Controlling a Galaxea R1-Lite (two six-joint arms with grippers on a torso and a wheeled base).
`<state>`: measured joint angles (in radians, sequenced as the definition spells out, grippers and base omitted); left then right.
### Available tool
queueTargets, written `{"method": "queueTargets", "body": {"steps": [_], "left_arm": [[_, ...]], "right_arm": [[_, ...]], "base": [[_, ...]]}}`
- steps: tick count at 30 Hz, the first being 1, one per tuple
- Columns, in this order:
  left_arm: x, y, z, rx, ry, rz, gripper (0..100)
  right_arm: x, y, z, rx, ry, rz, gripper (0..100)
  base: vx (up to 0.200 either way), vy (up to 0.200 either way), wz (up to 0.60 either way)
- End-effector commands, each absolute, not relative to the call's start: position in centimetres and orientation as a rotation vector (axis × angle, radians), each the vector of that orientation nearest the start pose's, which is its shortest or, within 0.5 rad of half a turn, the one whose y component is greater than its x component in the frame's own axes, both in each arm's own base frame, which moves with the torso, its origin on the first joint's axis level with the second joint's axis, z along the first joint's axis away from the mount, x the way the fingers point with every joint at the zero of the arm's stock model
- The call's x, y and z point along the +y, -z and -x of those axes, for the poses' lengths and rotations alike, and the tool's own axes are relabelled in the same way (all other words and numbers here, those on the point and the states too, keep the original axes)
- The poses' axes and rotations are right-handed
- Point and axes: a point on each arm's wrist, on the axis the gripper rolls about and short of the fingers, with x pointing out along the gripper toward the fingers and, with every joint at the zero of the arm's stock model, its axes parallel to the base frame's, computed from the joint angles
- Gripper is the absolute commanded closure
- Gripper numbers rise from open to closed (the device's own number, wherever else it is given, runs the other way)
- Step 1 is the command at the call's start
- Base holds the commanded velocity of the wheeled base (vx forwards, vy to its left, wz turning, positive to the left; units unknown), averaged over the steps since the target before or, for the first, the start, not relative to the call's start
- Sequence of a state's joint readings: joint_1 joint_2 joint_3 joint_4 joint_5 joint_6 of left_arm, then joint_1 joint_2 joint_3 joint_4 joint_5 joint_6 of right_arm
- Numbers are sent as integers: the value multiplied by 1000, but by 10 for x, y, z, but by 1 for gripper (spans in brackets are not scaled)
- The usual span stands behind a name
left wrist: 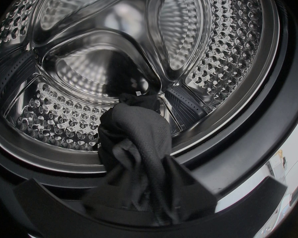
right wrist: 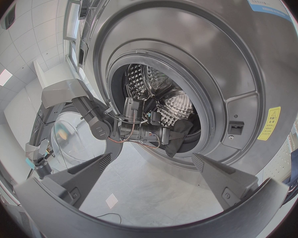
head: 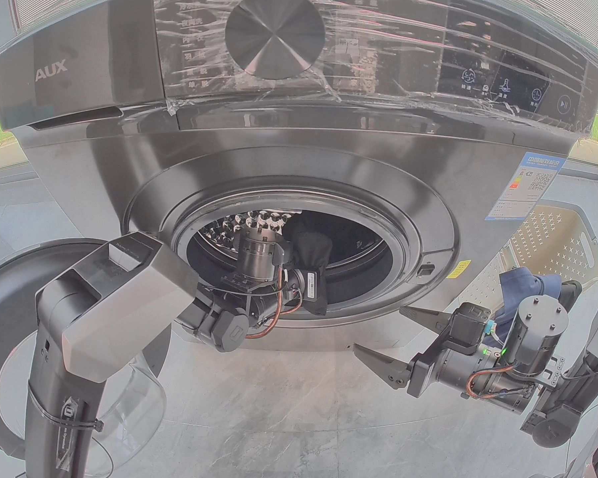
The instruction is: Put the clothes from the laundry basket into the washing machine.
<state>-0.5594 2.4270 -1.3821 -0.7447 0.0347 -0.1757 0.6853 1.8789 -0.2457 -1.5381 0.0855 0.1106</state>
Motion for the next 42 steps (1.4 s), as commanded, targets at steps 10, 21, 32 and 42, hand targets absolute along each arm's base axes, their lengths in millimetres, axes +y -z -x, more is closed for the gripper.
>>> {"method": "queueTargets", "body": {"steps": [10,21,32,42], "left_arm": [[-268,-79,-441,101,440,203,100],[-269,-100,-473,-112,355,285,100],[-272,-86,-450,23,382,253,0],[-275,-64,-415,169,459,178,0]], "right_arm": [[165,-97,-198,136,-765,-76,0],[165,-96,-198,137,-765,-76,0],[165,-96,-198,140,-765,-75,0],[164,-95,-198,144,-764,-75,0]], "base": [[0,0,0],[0,0,0],[0,0,0],[0,0,0]]}}
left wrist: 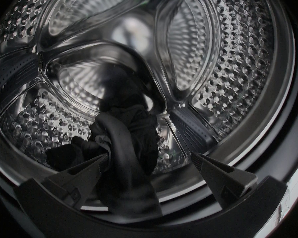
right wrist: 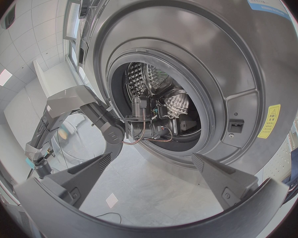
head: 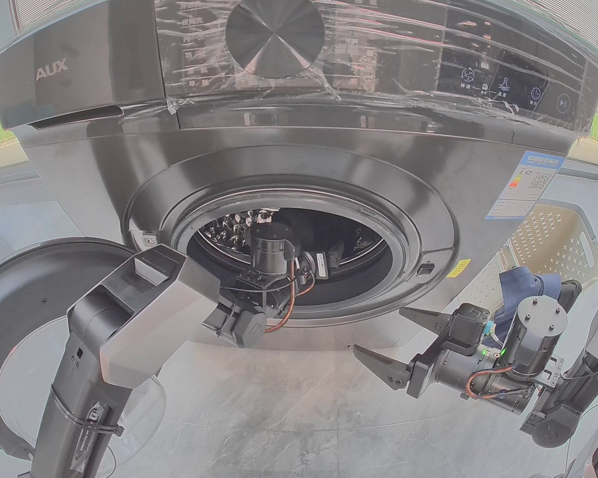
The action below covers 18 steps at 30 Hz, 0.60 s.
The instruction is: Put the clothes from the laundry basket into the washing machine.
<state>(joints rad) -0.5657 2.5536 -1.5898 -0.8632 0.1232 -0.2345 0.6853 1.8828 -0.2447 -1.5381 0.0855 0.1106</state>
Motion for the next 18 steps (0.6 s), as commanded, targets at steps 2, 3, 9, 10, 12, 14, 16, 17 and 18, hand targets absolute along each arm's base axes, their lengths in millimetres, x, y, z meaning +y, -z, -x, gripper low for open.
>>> {"method": "queueTargets", "body": {"steps": [2,3,9,10,12,14,16,17,18], "left_arm": [[-273,-80,-394,182,483,173,0],[-273,-83,-383,199,494,166,0],[-267,-99,-328,230,547,147,0],[-264,-102,-318,205,557,156,0],[-259,-106,-307,181,565,166,0],[-251,-108,-292,176,573,157,0],[-244,-109,-281,181,579,145,0],[-238,-109,-266,192,600,135,0],[-234,-109,-256,201,617,132,0]], "right_arm": [[162,-93,-196,156,-760,-70,0],[161,-92,-195,163,-760,-66,0],[160,-91,-194,169,-761,-64,0],[160,-91,-194,168,-761,-65,0],[160,-92,-193,166,-761,-65,0],[159,-91,-192,171,-761,-64,0],[158,-91,-191,175,-759,-62,0],[157,-90,-192,179,-756,-63,0],[157,-90,-192,180,-756,-61,0]], "base": [[0,0,0],[0,0,0],[0,0,0],[0,0,0],[0,0,0],[0,0,0],[0,0,0],[0,0,0],[0,0,0]]}}
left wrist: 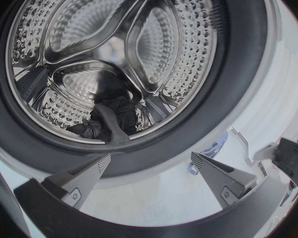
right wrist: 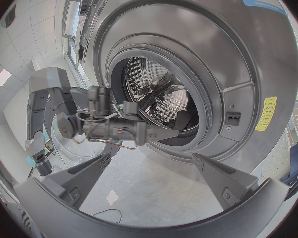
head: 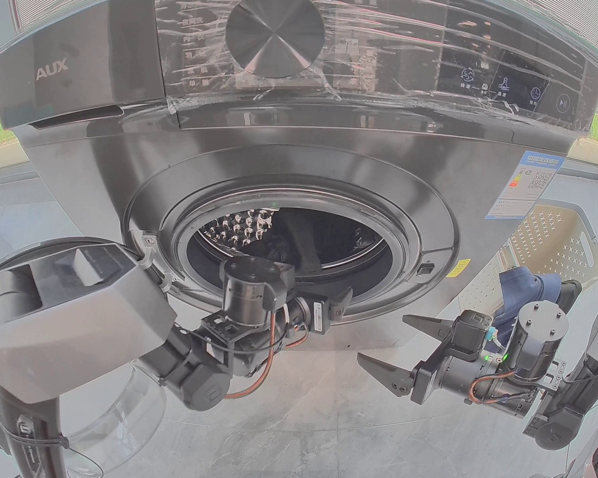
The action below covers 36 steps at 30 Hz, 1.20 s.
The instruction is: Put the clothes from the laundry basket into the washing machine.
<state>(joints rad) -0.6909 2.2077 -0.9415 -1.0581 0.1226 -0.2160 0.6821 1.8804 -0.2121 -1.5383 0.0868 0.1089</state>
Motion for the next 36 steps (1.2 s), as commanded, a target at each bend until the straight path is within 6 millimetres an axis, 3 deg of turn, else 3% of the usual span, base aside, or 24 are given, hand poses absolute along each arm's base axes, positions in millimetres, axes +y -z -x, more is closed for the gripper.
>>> {"method": "queueTargets", "body": {"steps": [1,5,6,7,9,11,16,21,31,36], "left_arm": [[-231,-109,-245,207,633,134,0],[-217,-107,-212,197,687,132,0],[-217,-107,-212,197,687,132,0],[-209,-107,-197,174,718,142,0],[-209,-107,-197,174,718,142,0],[-194,-115,-177,93,729,178,0],[-166,-129,-163,38,697,196,0],[-147,-138,-152,1,637,201,0],[-109,-141,-132,-37,505,156,0],[-93,-143,-127,-41,448,155,0]], "right_arm": [[156,-90,-191,181,-755,-61,0],[154,-91,-189,178,-754,-62,0],[154,-91,-189,178,-754,-62,0],[151,-93,-186,175,-754,-62,0],[151,-93,-186,175,-754,-62,0],[143,-98,-175,168,-753,-65,0],[128,-107,-159,143,-741,-73,0],[114,-117,-149,96,-677,-84,0],[85,-136,-141,0,-524,-125,0],[72,-139,-123,46,-502,-103,0]], "base": [[0,0,0],[0,0,0],[0,0,0],[0,0,0],[0,0,0],[0,0,0],[0,0,0],[-200,0,0],[-200,0,0],[0,0,0]]}}
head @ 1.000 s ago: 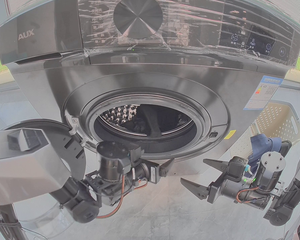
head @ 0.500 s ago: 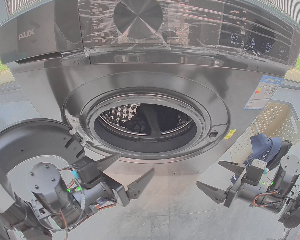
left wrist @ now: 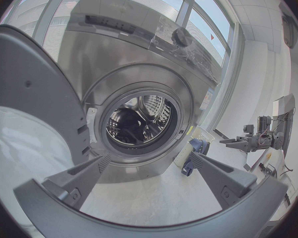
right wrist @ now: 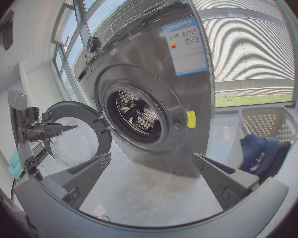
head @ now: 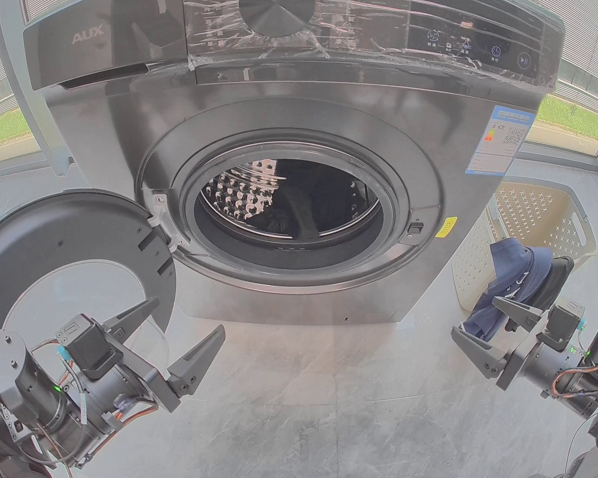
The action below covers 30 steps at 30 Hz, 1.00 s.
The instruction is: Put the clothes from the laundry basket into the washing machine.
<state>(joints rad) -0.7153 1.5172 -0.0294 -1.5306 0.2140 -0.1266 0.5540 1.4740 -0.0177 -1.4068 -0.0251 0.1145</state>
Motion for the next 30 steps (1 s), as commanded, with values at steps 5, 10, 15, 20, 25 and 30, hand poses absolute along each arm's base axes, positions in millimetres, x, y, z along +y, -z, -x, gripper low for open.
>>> {"method": "queueTargets", "body": {"steps": [5,10,15,20,25,30], "left_arm": [[-83,-147,-115,-32,442,150,0],[-71,-150,-100,-17,441,145,0],[-58,-147,-84,18,440,127,0],[-45,-145,-69,22,421,109,0],[-31,-141,-54,14,385,112,0],[-14,-133,-31,-12,343,123,0]], "right_arm": [[58,-141,-103,73,-438,-99,0],[49,-142,-90,71,-417,-103,0],[43,-141,-83,77,-401,-100,0],[35,-140,-78,75,-349,-100,0],[23,-135,-62,78,-289,-89,0],[10,-127,-39,69,-218,-78,0]], "base": [[-160,0,0],[-200,0,0],[0,0,0],[-160,0,0],[-80,0,0],[0,0,0]]}}
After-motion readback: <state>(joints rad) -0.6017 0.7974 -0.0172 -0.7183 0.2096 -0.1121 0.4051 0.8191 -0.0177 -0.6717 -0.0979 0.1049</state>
